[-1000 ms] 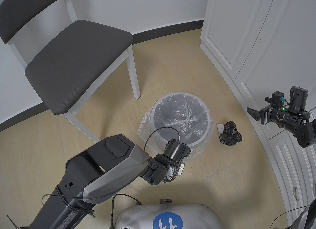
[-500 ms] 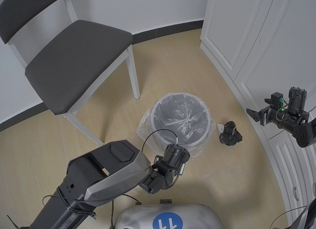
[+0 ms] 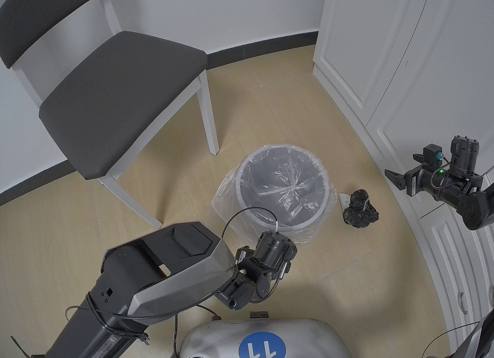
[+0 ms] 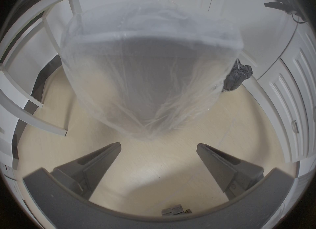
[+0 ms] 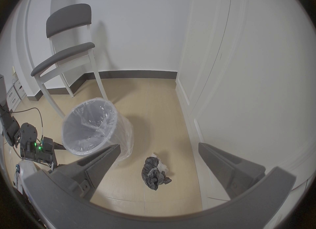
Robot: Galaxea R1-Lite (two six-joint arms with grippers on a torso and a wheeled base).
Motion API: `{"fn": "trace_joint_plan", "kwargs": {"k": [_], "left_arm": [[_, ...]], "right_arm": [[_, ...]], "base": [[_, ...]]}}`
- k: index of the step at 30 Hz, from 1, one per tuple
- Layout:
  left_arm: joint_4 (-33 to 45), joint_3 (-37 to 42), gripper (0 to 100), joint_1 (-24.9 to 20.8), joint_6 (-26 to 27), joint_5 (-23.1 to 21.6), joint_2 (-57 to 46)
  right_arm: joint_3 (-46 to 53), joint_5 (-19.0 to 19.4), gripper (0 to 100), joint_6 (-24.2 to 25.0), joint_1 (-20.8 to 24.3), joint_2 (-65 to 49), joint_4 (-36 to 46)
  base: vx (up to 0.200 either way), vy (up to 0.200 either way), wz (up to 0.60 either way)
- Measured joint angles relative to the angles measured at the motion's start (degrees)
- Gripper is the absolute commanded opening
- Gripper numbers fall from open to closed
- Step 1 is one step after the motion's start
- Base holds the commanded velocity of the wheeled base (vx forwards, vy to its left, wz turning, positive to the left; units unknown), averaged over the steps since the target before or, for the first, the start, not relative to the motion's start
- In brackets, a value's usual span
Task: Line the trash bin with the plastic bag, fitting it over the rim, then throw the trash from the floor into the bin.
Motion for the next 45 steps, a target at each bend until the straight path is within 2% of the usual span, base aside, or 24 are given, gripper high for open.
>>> {"fn": "trace_joint_plan", "kwargs": {"k": [13, 18, 22, 27, 31, 39, 45], "left_arm": [[-2.8, 13.3, 100, -2.4, 0.3, 0.0, -10.3], [-2.4, 17.3, 100, -3.2, 2.9, 0.1, -17.0], [-2.0, 17.6, 100, -2.8, 5.8, 0.1, -21.3], [-1.2, 13.4, 100, -0.9, 6.6, 0.1, -23.4], [1.0, 7.1, 100, 1.1, 6.7, 0.5, -22.7], [3.5, -7.8, 100, 5.1, 8.5, 5.5, -13.0], [3.2, -12.4, 100, 8.7, 11.8, 8.1, -7.0]], "right_arm": [[-0.5, 0.2, 100, 0.3, -0.5, 0.3, 0.0], [-0.6, 0.2, 100, 0.3, -0.8, 0.2, 0.0], [-0.7, 0.2, 100, 0.4, -1.3, 0.0, 0.0], [-1.1, 0.2, 100, 0.9, -1.7, -0.1, 0.0], [-1.4, 0.0, 100, 1.5, -1.8, -0.1, 0.0], [-2.0, -0.1, 100, 2.0, -1.9, 0.0, 0.0], [-2.3, -0.1, 100, 2.1, -2.2, 0.2, 0.1]], "base": [[0.000, 0.000, 0.00], [0.000, 0.000, 0.00], [0.000, 0.000, 0.00], [0.000, 0.000, 0.00], [0.000, 0.000, 0.00], [0.000, 0.000, 0.00], [0.000, 0.000, 0.00]]}}
